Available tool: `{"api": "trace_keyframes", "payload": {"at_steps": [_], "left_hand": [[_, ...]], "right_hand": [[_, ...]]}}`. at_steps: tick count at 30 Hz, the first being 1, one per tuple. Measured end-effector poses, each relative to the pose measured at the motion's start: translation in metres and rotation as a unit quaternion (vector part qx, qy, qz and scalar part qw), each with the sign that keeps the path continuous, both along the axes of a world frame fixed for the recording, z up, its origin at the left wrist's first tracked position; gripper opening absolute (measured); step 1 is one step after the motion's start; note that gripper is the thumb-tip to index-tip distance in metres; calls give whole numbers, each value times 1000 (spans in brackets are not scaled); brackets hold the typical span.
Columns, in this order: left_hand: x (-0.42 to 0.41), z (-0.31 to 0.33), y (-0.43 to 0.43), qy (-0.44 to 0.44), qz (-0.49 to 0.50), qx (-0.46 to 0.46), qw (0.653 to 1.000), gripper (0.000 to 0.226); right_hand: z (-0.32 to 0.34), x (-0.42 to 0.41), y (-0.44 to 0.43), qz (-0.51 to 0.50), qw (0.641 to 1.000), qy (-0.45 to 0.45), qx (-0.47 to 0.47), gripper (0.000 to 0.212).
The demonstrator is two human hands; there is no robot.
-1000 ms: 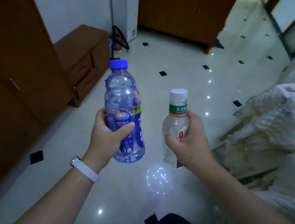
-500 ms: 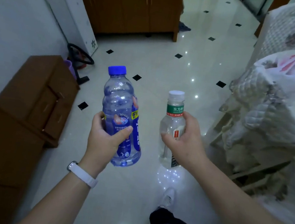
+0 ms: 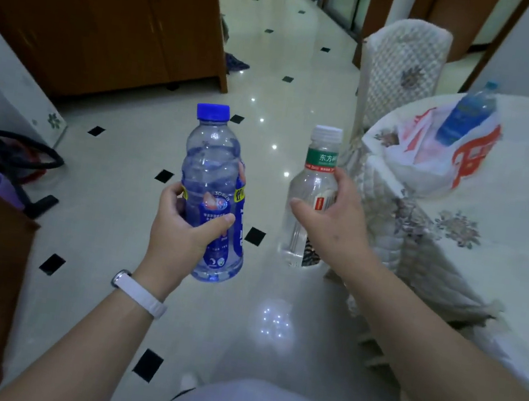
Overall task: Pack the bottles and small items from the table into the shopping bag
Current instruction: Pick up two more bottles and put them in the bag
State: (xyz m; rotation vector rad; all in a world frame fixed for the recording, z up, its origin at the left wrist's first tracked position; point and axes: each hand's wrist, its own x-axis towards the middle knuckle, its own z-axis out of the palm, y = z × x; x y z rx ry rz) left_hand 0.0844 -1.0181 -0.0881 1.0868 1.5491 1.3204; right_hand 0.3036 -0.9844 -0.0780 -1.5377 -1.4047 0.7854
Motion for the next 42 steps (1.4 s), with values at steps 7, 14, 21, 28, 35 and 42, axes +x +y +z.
{"api": "trace_keyframes", "payload": {"at_steps": [7,14,21,28,35,42], "left_hand": [[-6,-26,116,-31,-67,0,997,62],[-37,-35,264,-72,-140,-15,987,51],[-34,-24,371,-91,-240,-30,966,54],[27,-36,423,-72,-326,-59,941,59],[93,-66,473,-12,-353,-123,927,62],[206,-50,543,66,-407,-83,907,61]], "right_hand": [[-13,-7,79,-84,996,-16,-34,62],[-15,-40,175,-174,983,-29,-54,54],[1,-49,225,-266,962,-42,-47,57],[-17,-11,250,-353,932,-42,-69,71],[-60,60,302,-387,918,16,-90,65],[-49,158,351,-410,908,63,-54,40]]}}
